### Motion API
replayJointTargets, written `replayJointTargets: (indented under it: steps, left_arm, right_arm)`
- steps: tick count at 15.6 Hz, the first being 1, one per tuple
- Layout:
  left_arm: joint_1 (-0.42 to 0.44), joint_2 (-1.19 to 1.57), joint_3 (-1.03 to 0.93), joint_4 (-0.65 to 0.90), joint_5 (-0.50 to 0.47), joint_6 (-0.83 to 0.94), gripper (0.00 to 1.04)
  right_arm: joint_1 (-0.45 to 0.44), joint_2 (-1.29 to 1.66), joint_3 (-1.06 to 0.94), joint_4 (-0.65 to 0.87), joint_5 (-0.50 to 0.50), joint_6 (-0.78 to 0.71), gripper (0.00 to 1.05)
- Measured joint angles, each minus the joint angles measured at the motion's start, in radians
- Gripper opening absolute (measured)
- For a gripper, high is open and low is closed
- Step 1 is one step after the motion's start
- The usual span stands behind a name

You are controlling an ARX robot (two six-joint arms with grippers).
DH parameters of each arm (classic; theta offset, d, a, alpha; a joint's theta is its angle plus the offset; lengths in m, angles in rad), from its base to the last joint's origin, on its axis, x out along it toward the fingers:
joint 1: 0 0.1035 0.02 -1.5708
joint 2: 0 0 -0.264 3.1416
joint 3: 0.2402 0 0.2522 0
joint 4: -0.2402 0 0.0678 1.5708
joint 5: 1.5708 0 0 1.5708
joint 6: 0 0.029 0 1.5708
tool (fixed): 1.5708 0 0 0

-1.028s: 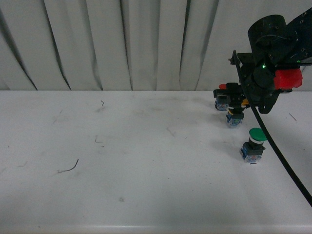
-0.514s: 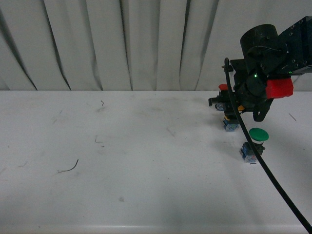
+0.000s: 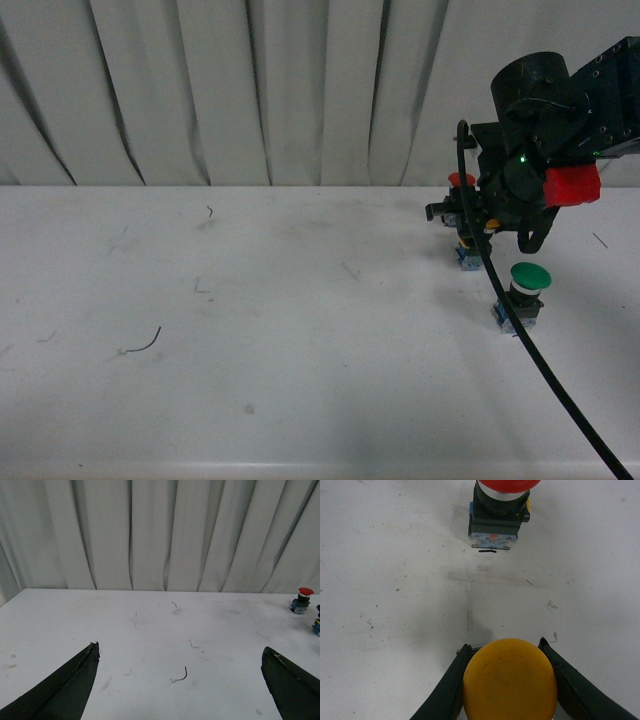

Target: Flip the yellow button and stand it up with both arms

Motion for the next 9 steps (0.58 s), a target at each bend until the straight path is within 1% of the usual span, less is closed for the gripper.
replayJointTargets:
  steps: [6, 7, 9]
  left_arm:
    - [0.0, 0.0, 0.0, 0.0, 0.0, 0.0, 0.98]
    - [0.0, 0.0, 0.0, 0.0, 0.0, 0.0, 0.98]
    - [0.0, 0.0, 0.0, 0.0, 0.0, 0.0, 0.98]
  right_arm:
    - [0.0, -0.002, -0.02, 0.011, -0.001, 0.005, 1.0]
    - [-0.001, -0.002, -0.02, 0.013, -0.001, 0.005, 0.97]
    - [-0.001, -0.002, -0.02, 0.013, -0.001, 0.005, 0.98]
